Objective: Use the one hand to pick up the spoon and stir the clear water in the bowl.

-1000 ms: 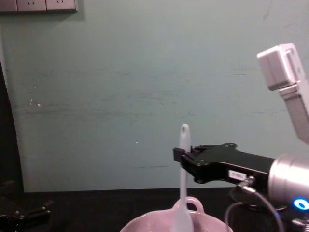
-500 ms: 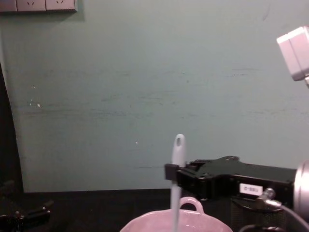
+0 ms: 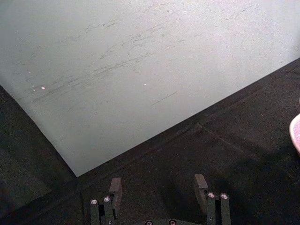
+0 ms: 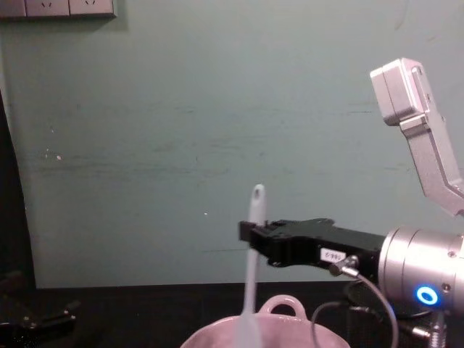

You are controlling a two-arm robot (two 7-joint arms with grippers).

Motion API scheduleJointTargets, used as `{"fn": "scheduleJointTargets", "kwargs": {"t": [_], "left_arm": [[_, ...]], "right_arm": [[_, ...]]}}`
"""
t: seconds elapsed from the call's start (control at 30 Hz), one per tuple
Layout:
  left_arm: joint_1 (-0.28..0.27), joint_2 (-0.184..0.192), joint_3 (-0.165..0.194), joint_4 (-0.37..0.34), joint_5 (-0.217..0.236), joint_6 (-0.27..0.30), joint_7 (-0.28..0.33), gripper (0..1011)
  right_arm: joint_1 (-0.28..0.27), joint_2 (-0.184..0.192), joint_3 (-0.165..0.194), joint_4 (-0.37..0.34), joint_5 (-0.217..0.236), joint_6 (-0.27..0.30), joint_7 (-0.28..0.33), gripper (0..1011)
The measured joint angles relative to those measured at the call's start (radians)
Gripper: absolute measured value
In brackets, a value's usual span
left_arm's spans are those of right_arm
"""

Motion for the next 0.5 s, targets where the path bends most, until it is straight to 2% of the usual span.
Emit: {"fn": "scheduleJointTargets", "kwargs": {"t": [0.07, 0.17, 0.27, 0.33, 0.5], "left_arm": [[0.0, 0.0, 0.0, 0.0, 0.0, 0.0, 0.0, 1011], [0.0, 0.0, 0.0, 0.0, 0.0, 0.0, 0.0, 1011], [0.0, 0.0, 0.0, 0.0, 0.0, 0.0, 0.0, 1011], [0.0, 0.0, 0.0, 0.0, 0.0, 0.0, 0.0, 1011], [0.0, 0.0, 0.0, 0.0, 0.0, 0.0, 0.0, 1011]], "right_arm": [[0.01, -0.006, 0.017, 0.025, -0.02, -0.016, -0.021, 112], [0.003, 0.007, 0.03, 0.014, -0.033, -0.019, -0.031, 112], [-0.031, 0.045, 0.049, -0.05, -0.042, 0.002, -0.033, 112], [-0.04, 0.053, 0.053, -0.064, -0.042, 0.007, -0.03, 112], [-0.103, 0.093, 0.061, -0.161, -0.032, 0.057, 0.003, 112]]}}
